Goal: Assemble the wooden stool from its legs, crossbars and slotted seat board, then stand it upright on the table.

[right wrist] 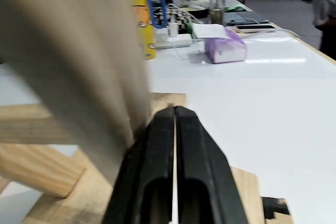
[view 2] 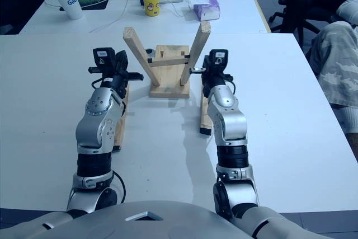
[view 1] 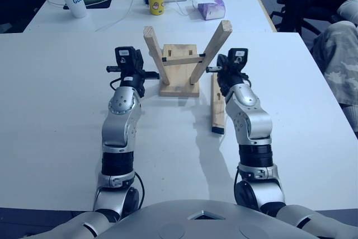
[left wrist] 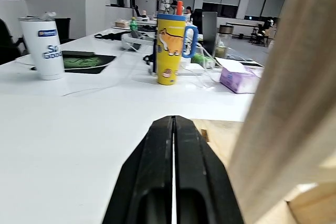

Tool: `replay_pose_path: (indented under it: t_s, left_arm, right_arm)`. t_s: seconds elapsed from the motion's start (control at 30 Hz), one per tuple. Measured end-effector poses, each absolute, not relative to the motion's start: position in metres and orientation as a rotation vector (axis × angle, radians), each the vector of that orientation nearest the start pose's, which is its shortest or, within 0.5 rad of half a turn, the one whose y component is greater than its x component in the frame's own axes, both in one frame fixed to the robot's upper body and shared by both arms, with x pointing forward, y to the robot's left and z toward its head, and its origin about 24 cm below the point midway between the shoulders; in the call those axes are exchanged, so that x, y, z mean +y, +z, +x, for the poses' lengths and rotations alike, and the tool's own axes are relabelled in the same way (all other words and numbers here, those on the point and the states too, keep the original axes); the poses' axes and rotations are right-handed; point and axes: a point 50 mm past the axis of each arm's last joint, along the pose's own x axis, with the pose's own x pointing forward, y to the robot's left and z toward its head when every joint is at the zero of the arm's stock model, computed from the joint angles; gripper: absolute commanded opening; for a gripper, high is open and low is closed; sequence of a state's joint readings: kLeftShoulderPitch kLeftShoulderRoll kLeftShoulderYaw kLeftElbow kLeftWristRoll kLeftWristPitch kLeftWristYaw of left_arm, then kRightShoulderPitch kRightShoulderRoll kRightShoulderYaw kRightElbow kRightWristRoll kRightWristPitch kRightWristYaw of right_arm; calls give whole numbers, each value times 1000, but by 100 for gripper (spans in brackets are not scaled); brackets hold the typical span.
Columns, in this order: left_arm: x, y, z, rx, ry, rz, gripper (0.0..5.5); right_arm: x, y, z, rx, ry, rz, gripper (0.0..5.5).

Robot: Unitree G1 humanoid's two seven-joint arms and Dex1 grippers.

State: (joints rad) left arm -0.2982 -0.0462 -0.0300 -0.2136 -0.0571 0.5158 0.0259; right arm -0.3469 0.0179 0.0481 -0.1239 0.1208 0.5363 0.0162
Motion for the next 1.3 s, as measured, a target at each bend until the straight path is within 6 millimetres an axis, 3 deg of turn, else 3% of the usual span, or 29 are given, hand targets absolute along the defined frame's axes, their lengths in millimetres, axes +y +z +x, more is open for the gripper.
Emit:
replay_pose_path:
  t_s: [0.23,0.53,0.67,0.8,0.87,1.0,1.1,1.2,1.23,1.27,1.3]
  left_arm:
    - [94,122,291,36,-197,-58,1]
    - [103,108,292,94,-162,-49,1]
    - [121,90,291,153,-56,-14,1]
    - [128,90,291,141,-11,-1,1]
    - [128,90,291,132,-9,-4,1]
    - [127,91,291,125,-10,-10,1]
    - [126,92,291,122,-10,-11,1]
    - [126,92,291,118,-10,-11,1]
    - [126,93,291,114,-9,-12,1]
    - [126,93,291,110,-9,-14,1]
    - [125,94,292,107,-9,-15,1]
  right_arm:
    - [-111,109,304,94,197,30,0]
    - [-110,96,303,204,192,-2,0]
    - [-134,84,306,269,65,-101,0]
    - [-162,87,311,237,-74,-112,0]
    - [-167,106,318,118,-104,-92,0]
    - [-157,212,338,-342,-51,-13,0]
    - [-143,306,328,-674,59,114,0]
    - [-137,368,307,-891,145,191,0]
    - [-134,380,302,-924,184,204,0]
    - [-131,378,304,-905,208,199,0]
    - [-125,365,313,-814,242,186,0]
